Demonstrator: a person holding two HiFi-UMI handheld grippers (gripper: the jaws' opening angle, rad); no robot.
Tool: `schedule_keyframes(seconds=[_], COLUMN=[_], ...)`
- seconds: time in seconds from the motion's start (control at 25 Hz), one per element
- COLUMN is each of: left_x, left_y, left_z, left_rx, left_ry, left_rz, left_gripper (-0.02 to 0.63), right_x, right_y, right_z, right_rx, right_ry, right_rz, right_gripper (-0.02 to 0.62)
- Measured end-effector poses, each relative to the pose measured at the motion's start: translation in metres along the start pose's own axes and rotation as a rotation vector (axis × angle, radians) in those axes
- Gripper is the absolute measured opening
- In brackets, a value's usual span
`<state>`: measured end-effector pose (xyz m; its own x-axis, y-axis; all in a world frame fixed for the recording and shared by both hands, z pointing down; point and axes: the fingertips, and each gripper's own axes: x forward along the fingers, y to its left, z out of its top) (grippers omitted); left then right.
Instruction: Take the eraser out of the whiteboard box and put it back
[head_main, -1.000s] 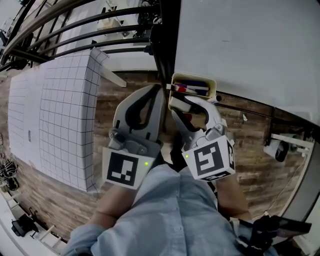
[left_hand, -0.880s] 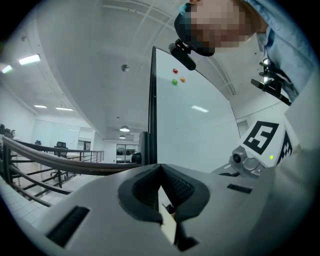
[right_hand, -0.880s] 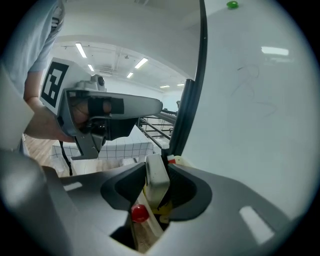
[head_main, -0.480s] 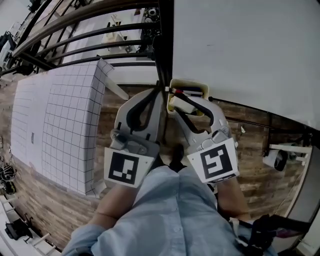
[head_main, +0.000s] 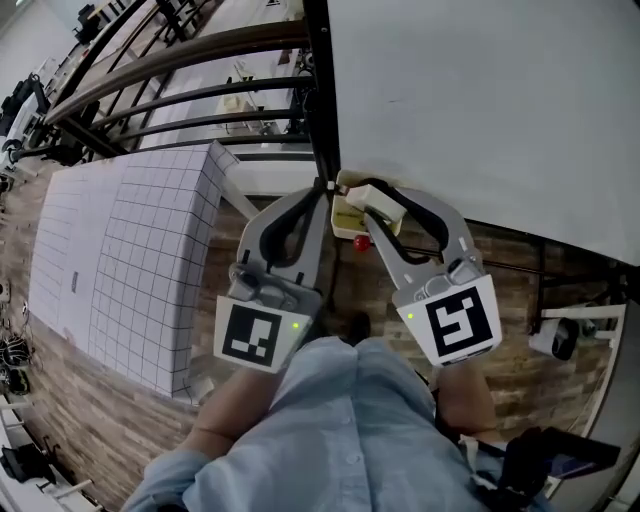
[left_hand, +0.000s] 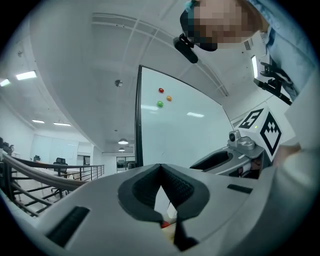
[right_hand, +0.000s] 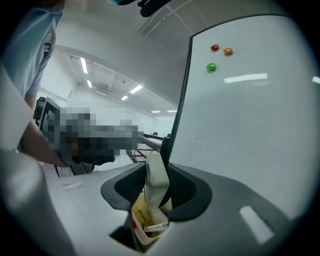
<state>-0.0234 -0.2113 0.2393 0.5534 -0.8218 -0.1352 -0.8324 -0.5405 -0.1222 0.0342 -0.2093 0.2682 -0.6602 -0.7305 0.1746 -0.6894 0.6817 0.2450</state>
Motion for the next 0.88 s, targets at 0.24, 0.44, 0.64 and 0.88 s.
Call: schedule_keyframes(seconds=[0.24, 0.44, 0.64, 0.88], left_x=[-0.002, -0.001, -0.002, -0.002], left_y=[-0.003, -0.007, -0.005, -0.006], left_z=[0.011, 0.012, 0.015, 0.015], left_rx=[0.012, 0.049, 0.03, 0.025], left_ry=[-0.031, -0.018, -0.034, -0.041], left_rz=[0.013, 0.017, 0.026, 0.03], left_gripper=[-0.002, -0.002, -0.002, -0.002], right_x=[-0.013, -0.016, -0.015, -0.014], right_y=[-0.008, -0.009, -0.009, -0.008], right_z=[0.011, 0.016, 0.017, 0.015], right_rx=[0.009, -0.005, -0.008, -0.01], right_ry=[-0.043, -0.051, -0.048, -0.042], right_rz=[0.003, 0.011, 0.019, 0.031], right_gripper=[0.13, 0.13, 0.13, 0.129])
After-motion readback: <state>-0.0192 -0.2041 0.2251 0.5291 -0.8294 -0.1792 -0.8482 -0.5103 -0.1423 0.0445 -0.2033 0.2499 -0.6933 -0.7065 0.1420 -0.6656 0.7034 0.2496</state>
